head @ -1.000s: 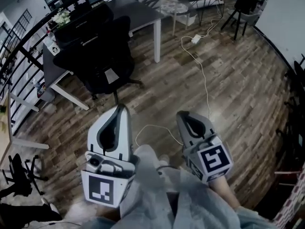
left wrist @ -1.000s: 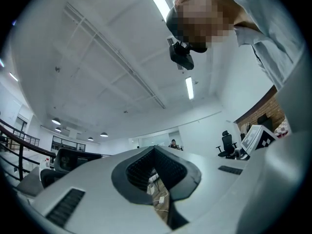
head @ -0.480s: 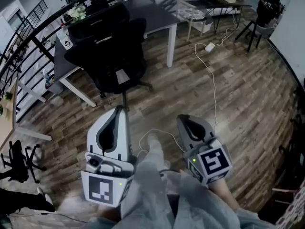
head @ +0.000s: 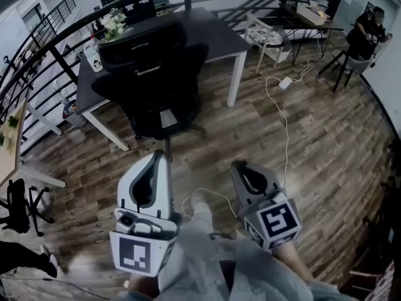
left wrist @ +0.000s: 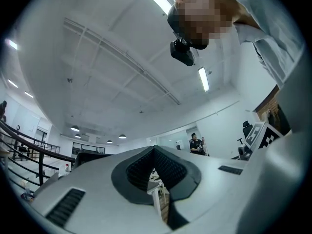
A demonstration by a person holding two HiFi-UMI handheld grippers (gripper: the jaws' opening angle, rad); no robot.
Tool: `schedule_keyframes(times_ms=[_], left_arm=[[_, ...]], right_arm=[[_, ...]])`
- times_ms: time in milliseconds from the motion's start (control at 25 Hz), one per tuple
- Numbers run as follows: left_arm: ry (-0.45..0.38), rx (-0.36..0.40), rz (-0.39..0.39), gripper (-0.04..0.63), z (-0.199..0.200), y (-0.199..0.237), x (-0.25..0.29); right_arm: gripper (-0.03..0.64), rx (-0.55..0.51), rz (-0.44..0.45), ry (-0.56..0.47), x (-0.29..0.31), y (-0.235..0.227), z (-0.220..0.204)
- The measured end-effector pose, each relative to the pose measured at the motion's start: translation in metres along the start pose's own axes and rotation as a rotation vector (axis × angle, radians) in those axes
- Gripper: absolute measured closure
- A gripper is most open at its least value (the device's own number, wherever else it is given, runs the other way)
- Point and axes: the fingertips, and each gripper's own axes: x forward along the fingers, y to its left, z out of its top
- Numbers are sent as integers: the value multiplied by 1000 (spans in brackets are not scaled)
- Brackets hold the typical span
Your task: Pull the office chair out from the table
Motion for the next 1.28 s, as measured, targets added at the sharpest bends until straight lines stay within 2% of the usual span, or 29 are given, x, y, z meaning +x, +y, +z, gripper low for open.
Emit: schedule_keyframes(times_ms=[320,680,960,1280], left_arm=[[-18,4,36,603,-10,48,54],[-27,53,87,603,-21,113,102],[-18,80,114,603,-40,158,120],[1,94,136,603,-48,191,125]], right_arm=[[614,-27,14,-17,65,-30,34],[614,-60,61,-8,150,-42,64],[614,-76,61,-9,203,-49,80],[614,-102,62,-3,237,-51,95]])
